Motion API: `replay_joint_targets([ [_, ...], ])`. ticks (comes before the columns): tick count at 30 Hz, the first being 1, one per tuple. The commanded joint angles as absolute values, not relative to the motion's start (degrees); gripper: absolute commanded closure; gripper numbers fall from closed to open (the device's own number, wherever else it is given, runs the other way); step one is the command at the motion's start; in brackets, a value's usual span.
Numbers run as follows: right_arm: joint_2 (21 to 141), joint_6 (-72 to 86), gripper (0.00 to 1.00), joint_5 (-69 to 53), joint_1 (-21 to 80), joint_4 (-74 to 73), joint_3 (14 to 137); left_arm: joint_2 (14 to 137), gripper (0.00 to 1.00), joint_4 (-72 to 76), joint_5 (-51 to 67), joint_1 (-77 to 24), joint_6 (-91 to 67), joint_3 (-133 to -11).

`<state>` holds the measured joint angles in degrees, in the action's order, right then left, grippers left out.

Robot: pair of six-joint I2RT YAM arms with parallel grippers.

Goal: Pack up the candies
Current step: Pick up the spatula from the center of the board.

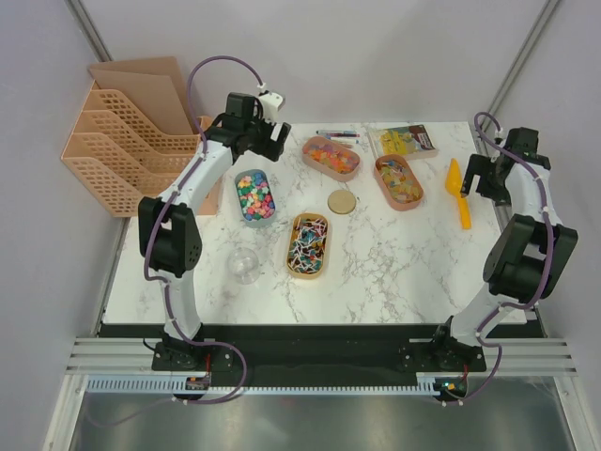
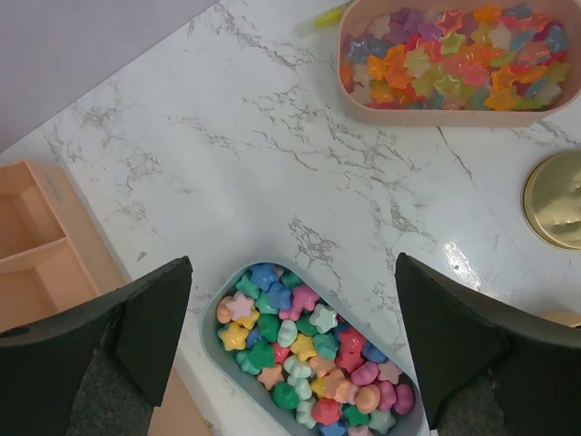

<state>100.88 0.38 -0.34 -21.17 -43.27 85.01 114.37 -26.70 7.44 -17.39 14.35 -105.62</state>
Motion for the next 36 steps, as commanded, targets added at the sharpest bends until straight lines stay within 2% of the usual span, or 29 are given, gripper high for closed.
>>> replay_joint_targets([
  [1, 101.9, -3.5, 0.02, -6.2, -21.9, -43.1, 86.0, 115.2, 0.0, -26.7, 7.5, -17.6, 13.0, -109.0],
  [10, 109.6, -11.7, 0.07, -10.6, -24.1, -45.0, 88.8, 115.0, 0.0, -28.5, 6.9, -17.8, 13.5, -107.8],
  [22, 121.4, -14.2, 0.29, -14.3, -24.1, -45.2, 94.7, 115.1, 0.0, -31.3, 2.0, -19.1, 14.9, -106.7],
  [23, 121.5, -14.3, 0.32, -14.4, -24.1, -45.2, 94.7, 115.0, 0.0, -31.4, 1.7, -19.2, 15.0, -106.7],
  [28, 120.3, -15.1, 0.34, -14.2, -24.0, -45.2, 92.7, 115.3, 0.0, -31.4, 1.4, -19.7, 15.6, -106.6],
  [30, 119.9, -15.4, 0.39, -14.2, -23.9, -45.2, 91.8, 115.4, 0.0, -31.4, 1.3, -19.8, 15.8, -106.9],
  [31, 119.6, -15.4, 0.43, -14.2, -23.9, -45.2, 90.8, 115.6, 0.0, -31.4, 1.4, -19.8, 15.9, -107.1],
  [34, 118.7, -16.5, 0.8, -13.9, -23.3, -45.2, 89.5, 115.7, 0.0, -31.3, 1.3, -19.8, 16.0, -107.4],
  [35, 118.1, -17.0, 0.97, -12.1, -22.9, -45.1, 89.5, 115.7, 0.0, -31.5, 1.4, -19.7, 15.7, -107.8],
  [36, 117.4, -17.7, 1.0, -11.3, -21.5, -44.9, 89.4, 115.6, 0.0, -31.6, 1.7, -19.8, 15.6, -108.2],
])
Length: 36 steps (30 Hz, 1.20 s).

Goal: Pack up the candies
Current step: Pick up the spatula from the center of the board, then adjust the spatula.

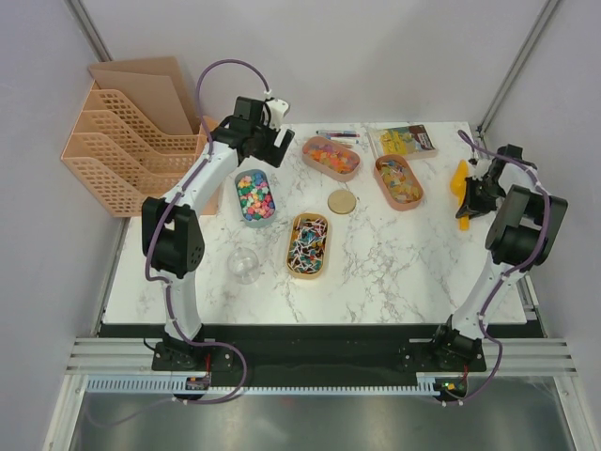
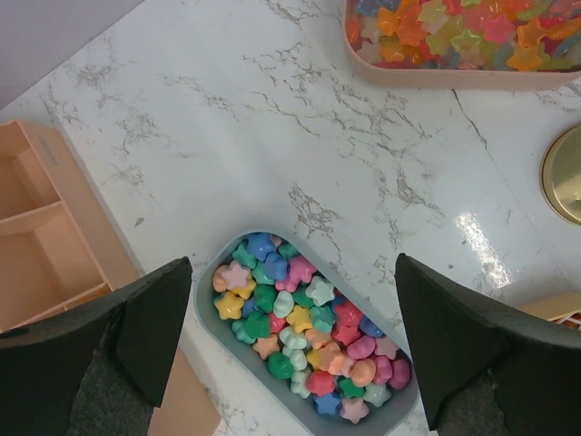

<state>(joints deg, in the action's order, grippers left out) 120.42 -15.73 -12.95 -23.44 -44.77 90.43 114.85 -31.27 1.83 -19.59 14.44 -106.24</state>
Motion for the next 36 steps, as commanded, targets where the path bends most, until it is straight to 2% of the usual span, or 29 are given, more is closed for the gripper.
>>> replay_joint_targets([
  [1, 115.4, -20.5, 1.0, -10.6, -20.6, -44.8, 89.4, 115.5, 0.0, -32.0, 2.0, -19.8, 15.6, -109.3],
  [4, 109.3, -28.8, 1.0, -7.0, -15.0, -44.8, 90.1, 115.5, 0.0, -34.3, 6.4, -19.7, 16.5, -113.4],
  [8, 100.4, -42.1, 1.0, -2.0, -3.8, -41.6, 88.0, 120.1, 0.0, -43.0, 33.1, -17.8, 8.7, -127.6],
  [10, 96.5, -46.6, 1.0, 0.5, -0.5, -38.2, 85.3, 121.7, 0.0, -42.9, 39.1, -16.5, 1.3, -135.0],
  [11, 95.5, -49.8, 1.0, 1.9, 1.7, -37.1, 84.2, 122.8, 0.05, -41.7, 45.5, -16.0, -2.3, -136.5],
  [13, 92.6, -52.6, 1.0, 5.2, 6.2, -32.7, 81.0, 122.6, 0.23, -39.3, 49.2, -15.5, -8.7, -135.5],
  [14, 91.7, -53.8, 1.0, 6.4, 7.7, -30.8, 79.6, 122.4, 0.47, -39.2, 51.5, -15.4, -9.2, -134.8],
  [15, 89.6, -56.2, 1.0, 7.6, 10.4, -26.6, 76.8, 122.2, 0.57, -39.2, 53.2, -15.1, -9.5, -133.0],
  [16, 88.4, -57.5, 1.0, 11.0, 11.8, -23.8, 75.1, 122.3, 0.6, -39.3, 54.7, -14.6, -10.4, -132.0],
  [19, 84.0, -65.5, 1.0, 16.9, 17.2, -11.2, 66.9, 121.9, 0.34, -33.8, 62.9, -11.8, -20.6, -124.7],
  [20, 83.2, -67.3, 1.0, 18.8, 19.4, -7.9, 65.1, 121.3, 0.31, -30.4, 68.1, -11.1, -26.4, -121.8],
  [22, 82.2, -70.5, 1.0, 21.6, 21.3, 2.2, 61.2, 121.4, 0.27, -26.5, 70.5, -9.9, -28.5, -118.7],
  [26, 83.3, -75.3, 1.0, 27.8, 25.0, 20.1, 57.9, 122.6, 0.28, -20.6, 77.2, -9.4, -35.7, -116.4],
  [29, 84.5, -81.2, 1.0, 28.2, 27.0, 31.9, 55.2, 123.8, 0.31, -17.1, 78.8, -9.4, -39.5, -114.2],
  [36, 86.7, -86.0, 1.0, 27.1, 30.3, 38.1, 54.9, 125.8, 0.34, -11.0, 80.0, -9.4, -45.2, -110.9],
])
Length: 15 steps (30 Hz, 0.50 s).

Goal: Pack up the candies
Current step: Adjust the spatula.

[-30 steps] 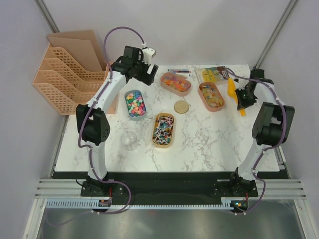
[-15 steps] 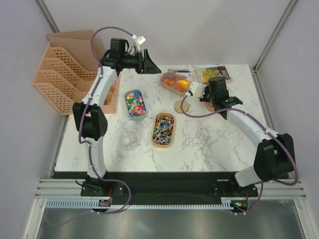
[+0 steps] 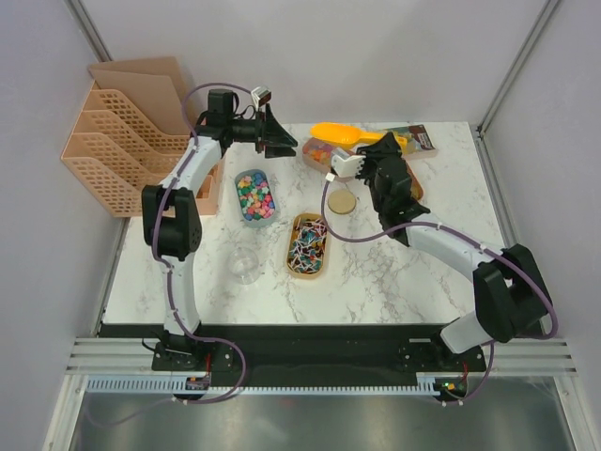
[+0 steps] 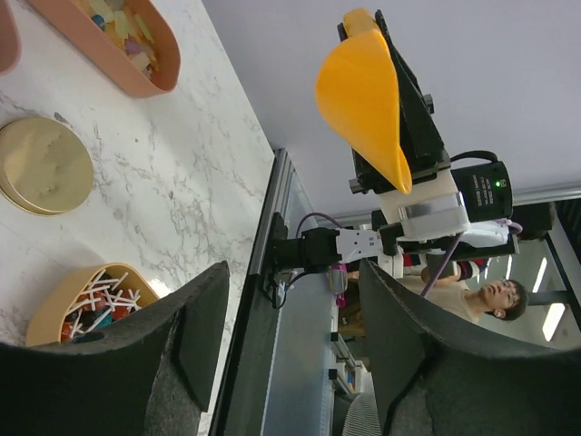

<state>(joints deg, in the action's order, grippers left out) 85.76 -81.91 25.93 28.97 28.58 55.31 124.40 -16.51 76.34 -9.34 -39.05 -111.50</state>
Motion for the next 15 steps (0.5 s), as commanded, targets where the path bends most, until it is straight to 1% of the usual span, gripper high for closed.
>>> replay_joint_targets([
  [1, 86.8, -86.4, 1.0, 27.2, 30.9, 38.2, 54.8, 126.0, 0.35, -9.9, 80.1, -9.4, -45.9, -110.9],
  [9, 88.9, -86.1, 1.0, 28.2, 33.0, 37.1, 54.3, 125.9, 0.35, -6.7, 81.1, -9.3, -47.2, -111.0],
  [15, 91.2, -84.9, 1.0, 30.0, 33.2, 36.0, 56.2, 125.5, 0.35, -3.6, 82.4, -9.3, -48.6, -111.0],
])
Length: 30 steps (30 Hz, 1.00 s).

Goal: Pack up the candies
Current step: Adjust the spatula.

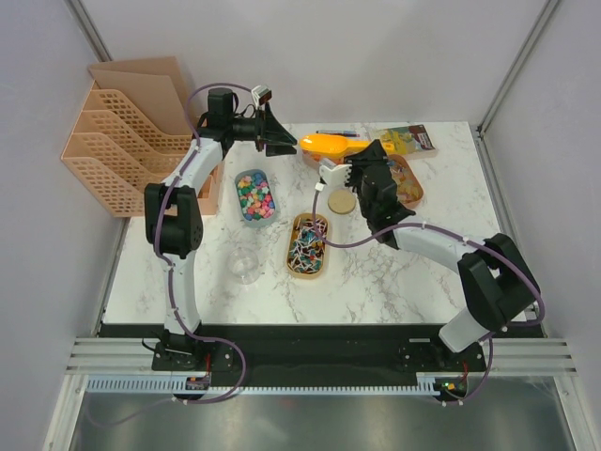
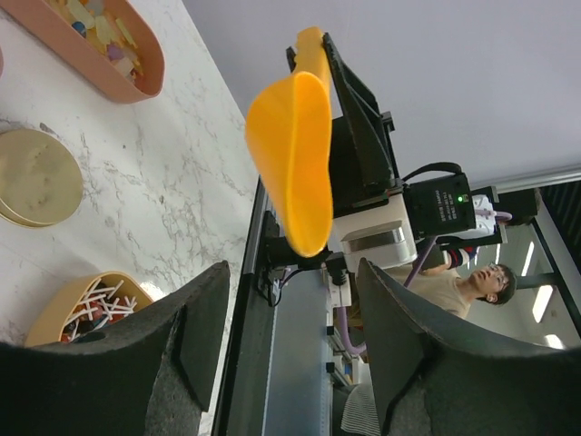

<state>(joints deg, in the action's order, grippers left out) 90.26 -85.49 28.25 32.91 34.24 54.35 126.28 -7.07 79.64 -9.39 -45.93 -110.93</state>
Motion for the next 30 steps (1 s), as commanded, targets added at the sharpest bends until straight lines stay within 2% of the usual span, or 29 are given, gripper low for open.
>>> replay_joint_targets([
  [1, 91.6, -84.6, 1.0, 30.0, 33.3, 35.7, 56.3, 125.5, 0.35, -3.5, 82.2, -9.4, -48.5, -110.9],
  [16, 92.9, -85.6, 1.0, 26.6, 34.1, 38.3, 57.7, 127.4, 0.41, -3.3, 82.0, -10.1, -48.6, -113.0],
  [20, 93.0, -85.9, 1.0, 25.8, 34.8, 38.4, 57.7, 128.1, 0.46, -3.3, 81.7, -10.3, -48.7, -113.1],
  [21, 93.0, -85.9, 1.0, 25.8, 34.9, 38.3, 57.7, 128.1, 0.49, -3.3, 81.7, -10.3, -48.8, -113.0],
  [22, 92.8, -85.9, 1.0, 25.6, 35.1, 38.3, 57.7, 128.2, 0.56, -3.2, 81.6, -10.3, -48.6, -113.1],
  [23, 92.8, -85.9, 1.0, 25.5, 35.1, 38.3, 57.6, 128.2, 0.6, -3.2, 81.4, -10.3, -48.6, -113.0],
  [24, 92.8, -85.9, 1.0, 25.5, 35.2, 38.2, 57.5, 128.2, 0.69, -3.2, 81.3, -10.3, -48.5, -112.9],
  [26, 92.8, -86.0, 1.0, 25.4, 35.2, 38.2, 57.5, 128.2, 0.77, -3.1, 81.1, -10.3, -48.5, -112.9],
  [28, 92.7, -86.2, 1.0, 25.6, 35.2, 37.5, 57.4, 128.2, 0.95, -2.9, 81.1, -10.3, -48.4, -112.9],
  [29, 92.7, -86.2, 0.97, 26.4, 35.2, 37.4, 57.3, 128.1, 0.98, -2.9, 81.1, -10.3, -48.3, -113.0],
  [30, 92.7, -86.3, 0.88, 27.1, 35.2, 37.3, 57.4, 128.0, 0.98, -2.9, 81.2, -10.3, -48.1, -112.9],
])
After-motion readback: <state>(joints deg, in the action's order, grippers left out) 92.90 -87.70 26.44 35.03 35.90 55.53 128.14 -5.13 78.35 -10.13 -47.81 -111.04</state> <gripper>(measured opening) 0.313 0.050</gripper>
